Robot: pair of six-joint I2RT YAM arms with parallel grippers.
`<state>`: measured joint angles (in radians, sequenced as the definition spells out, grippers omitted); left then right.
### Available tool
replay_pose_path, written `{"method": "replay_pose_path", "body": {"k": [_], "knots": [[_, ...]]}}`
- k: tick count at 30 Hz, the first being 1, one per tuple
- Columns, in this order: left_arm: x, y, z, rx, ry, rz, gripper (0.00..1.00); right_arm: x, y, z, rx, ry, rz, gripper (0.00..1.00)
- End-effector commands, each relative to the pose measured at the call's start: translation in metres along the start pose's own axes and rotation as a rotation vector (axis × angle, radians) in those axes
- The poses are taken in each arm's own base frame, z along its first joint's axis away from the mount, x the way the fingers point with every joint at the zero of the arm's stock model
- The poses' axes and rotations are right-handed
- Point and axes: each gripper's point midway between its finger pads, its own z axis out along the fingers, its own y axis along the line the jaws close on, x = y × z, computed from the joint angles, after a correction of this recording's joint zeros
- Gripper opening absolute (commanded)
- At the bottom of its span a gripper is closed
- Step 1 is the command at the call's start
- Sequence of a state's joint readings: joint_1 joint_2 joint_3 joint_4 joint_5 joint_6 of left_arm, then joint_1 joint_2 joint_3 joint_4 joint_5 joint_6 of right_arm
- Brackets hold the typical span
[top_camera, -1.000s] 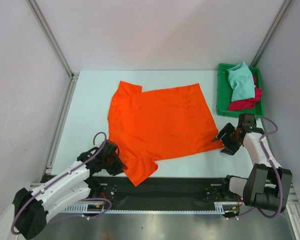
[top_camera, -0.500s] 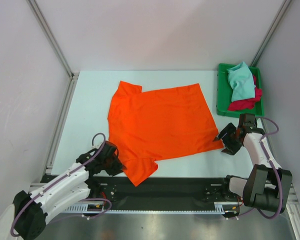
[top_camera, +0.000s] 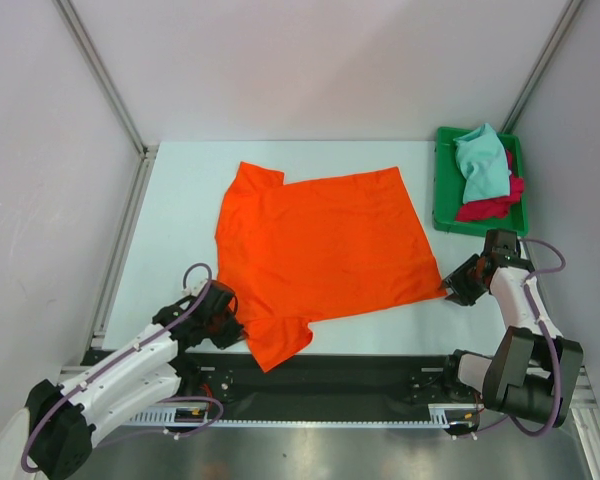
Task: Fold and stack the t-shirts
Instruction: Fold the tshirt
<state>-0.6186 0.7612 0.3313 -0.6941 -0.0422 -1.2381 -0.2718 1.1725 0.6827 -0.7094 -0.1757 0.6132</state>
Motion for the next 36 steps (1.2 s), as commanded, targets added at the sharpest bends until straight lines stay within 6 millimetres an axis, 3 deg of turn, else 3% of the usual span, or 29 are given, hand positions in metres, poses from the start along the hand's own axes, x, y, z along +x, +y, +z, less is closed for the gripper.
{"method": "replay_pose_path", "body": {"k": [1, 13, 25, 27, 29, 36], "knots": [[-0.007, -0.008, -0.004, 0.013, -0.025, 0.017, 0.00, -0.004, -0.002, 0.004, 0.000, -0.019, 0.023, 0.37], [-0.010, -0.016, -0.007, 0.032, -0.029, 0.044, 0.00, -0.003, -0.009, 0.021, 0.025, -0.005, 0.044, 0.43], [-0.013, -0.014, -0.009, 0.030, -0.039, 0.038, 0.00, 0.000, -0.021, 0.041, 0.063, 0.017, 0.035, 0.39], [-0.013, -0.013, -0.010, 0.028, -0.041, 0.032, 0.00, 0.001, -0.023, 0.043, 0.069, 0.021, 0.027, 0.29], [-0.014, -0.013, -0.011, 0.026, -0.043, 0.028, 0.00, 0.006, -0.026, 0.044, 0.074, 0.037, 0.028, 0.06], [-0.010, -0.003, -0.015, 0.015, -0.039, -0.008, 0.00, 0.021, -0.037, 0.037, 0.097, 0.049, 0.042, 0.00]]}}
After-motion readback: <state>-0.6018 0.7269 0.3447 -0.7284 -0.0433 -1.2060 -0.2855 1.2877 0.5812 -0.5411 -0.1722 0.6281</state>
